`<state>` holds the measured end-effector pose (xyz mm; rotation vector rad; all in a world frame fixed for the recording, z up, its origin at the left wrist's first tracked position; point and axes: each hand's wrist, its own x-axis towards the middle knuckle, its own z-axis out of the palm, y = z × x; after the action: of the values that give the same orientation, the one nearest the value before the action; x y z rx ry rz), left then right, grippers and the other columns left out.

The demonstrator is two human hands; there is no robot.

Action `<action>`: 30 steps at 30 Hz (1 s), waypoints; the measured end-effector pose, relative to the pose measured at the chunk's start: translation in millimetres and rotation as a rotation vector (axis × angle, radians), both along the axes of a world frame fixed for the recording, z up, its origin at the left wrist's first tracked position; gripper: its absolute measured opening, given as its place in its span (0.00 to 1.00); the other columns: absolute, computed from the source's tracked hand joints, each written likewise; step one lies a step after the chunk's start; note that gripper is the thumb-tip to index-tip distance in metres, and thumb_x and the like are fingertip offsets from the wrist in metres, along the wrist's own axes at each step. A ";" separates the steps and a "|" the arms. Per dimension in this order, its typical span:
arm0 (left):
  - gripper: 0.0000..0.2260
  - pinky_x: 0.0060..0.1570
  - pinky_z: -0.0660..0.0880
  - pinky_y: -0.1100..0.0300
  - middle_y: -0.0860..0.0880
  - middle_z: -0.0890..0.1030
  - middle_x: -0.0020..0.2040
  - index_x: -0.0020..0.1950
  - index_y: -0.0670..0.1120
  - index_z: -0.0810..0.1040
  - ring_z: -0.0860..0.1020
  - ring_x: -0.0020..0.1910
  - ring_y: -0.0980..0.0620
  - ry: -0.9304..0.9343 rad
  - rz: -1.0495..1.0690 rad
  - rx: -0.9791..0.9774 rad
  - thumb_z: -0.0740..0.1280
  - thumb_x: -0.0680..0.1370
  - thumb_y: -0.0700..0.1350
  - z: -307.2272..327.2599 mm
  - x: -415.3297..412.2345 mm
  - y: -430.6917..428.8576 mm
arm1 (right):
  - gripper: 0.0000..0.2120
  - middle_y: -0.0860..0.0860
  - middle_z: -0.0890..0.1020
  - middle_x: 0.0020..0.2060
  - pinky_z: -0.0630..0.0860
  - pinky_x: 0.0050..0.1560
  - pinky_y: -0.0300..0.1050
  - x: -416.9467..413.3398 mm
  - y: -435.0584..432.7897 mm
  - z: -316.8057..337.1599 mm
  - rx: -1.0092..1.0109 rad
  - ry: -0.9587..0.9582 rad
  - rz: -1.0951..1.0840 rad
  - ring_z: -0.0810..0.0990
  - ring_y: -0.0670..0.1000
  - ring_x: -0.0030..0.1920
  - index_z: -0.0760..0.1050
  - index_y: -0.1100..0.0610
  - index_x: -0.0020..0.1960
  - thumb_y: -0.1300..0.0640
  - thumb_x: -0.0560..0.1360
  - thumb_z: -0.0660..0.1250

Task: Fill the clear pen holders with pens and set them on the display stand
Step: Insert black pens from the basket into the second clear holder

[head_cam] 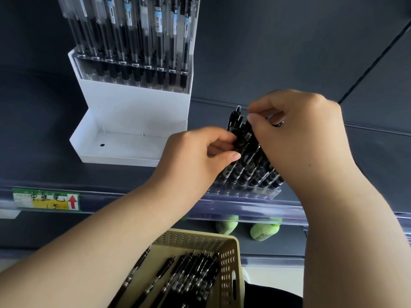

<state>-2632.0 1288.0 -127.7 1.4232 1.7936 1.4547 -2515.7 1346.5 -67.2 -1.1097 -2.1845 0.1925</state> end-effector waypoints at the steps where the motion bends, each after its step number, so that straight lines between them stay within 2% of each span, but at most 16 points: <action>1: 0.09 0.44 0.73 0.76 0.59 0.82 0.40 0.49 0.49 0.83 0.80 0.40 0.63 0.003 0.004 0.007 0.75 0.70 0.42 -0.6 -0.1 0.2 | 0.06 0.44 0.78 0.36 0.75 0.50 0.47 0.2 0.3 0.0 0.002 0.003 0.001 0.79 0.51 0.44 0.82 0.51 0.46 0.58 0.73 0.67; 9: 0.08 0.44 0.73 0.76 0.59 0.82 0.40 0.48 0.49 0.83 0.79 0.40 0.63 0.036 0.010 0.027 0.75 0.70 0.42 -2.5 -0.7 1.6 | 0.06 0.43 0.78 0.34 0.75 0.51 0.50 1.2 2.1 -0.6 0.012 0.002 0.004 0.79 0.52 0.44 0.82 0.51 0.45 0.59 0.72 0.67; 12: 0.09 0.46 0.74 0.73 0.59 0.81 0.41 0.50 0.49 0.83 0.78 0.42 0.63 0.133 0.007 0.041 0.74 0.71 0.43 0.7 -4.6 -1.2 | 0.06 0.45 0.80 0.36 0.75 0.50 0.50 0.2 1.2 0.0 0.017 0.004 0.009 0.79 0.53 0.44 0.82 0.52 0.46 0.59 0.72 0.67; 14: 0.11 0.47 0.75 0.68 0.56 0.82 0.43 0.53 0.50 0.82 0.78 0.42 0.60 0.274 0.026 0.046 0.74 0.71 0.45 2.3 -8.9 -4.7 | 0.06 0.46 0.82 0.38 0.75 0.49 0.50 -2.6 -1.3 -0.5 0.020 -0.008 0.020 0.79 0.53 0.44 0.82 0.52 0.46 0.58 0.72 0.67; 16: 0.13 0.48 0.77 0.58 0.53 0.82 0.46 0.56 0.49 0.81 0.79 0.44 0.56 0.389 0.057 0.055 0.73 0.71 0.46 3.3 -14.2 -9.4 | 0.06 0.47 0.83 0.39 0.75 0.50 0.51 -6.6 -4.6 -1.2 0.026 -0.030 0.036 0.78 0.53 0.45 0.82 0.52 0.47 0.58 0.73 0.67; 19: 0.15 0.49 0.77 0.53 0.52 0.82 0.50 0.58 0.49 0.80 0.79 0.48 0.52 0.489 0.079 0.062 0.73 0.72 0.45 6.5 -21.9 -23.3 | 0.06 0.50 0.83 0.39 0.75 0.49 0.53 -14.2 -15.5 -3.4 0.077 -0.047 0.084 0.78 0.55 0.45 0.82 0.53 0.46 0.59 0.72 0.67; 26: 0.16 0.50 0.73 0.55 0.56 0.76 0.61 0.66 0.57 0.72 0.72 0.61 0.51 0.855 0.095 -0.255 0.64 0.78 0.50 8.8 -39.5 -67.3 | 0.09 0.53 0.83 0.38 0.76 0.45 0.55 -23.7 -52.7 -30.1 0.104 -0.163 0.232 0.78 0.60 0.43 0.82 0.57 0.45 0.59 0.69 0.65; 30: 0.16 0.51 0.72 0.56 0.57 0.74 0.63 0.66 0.57 0.70 0.70 0.63 0.52 0.937 0.079 -0.398 0.61 0.79 0.51 -0.7 -52.5 -101.5 | 0.10 0.51 0.83 0.47 0.74 0.53 0.52 -19.5 -79.5 -56.6 -0.059 -0.427 0.319 0.76 0.56 0.52 0.80 0.54 0.53 0.57 0.74 0.64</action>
<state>-2684.4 1186.5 -128.4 1.9720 2.4872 0.3587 -2535.2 1267.0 -123.8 -0.8859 -2.7518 0.1709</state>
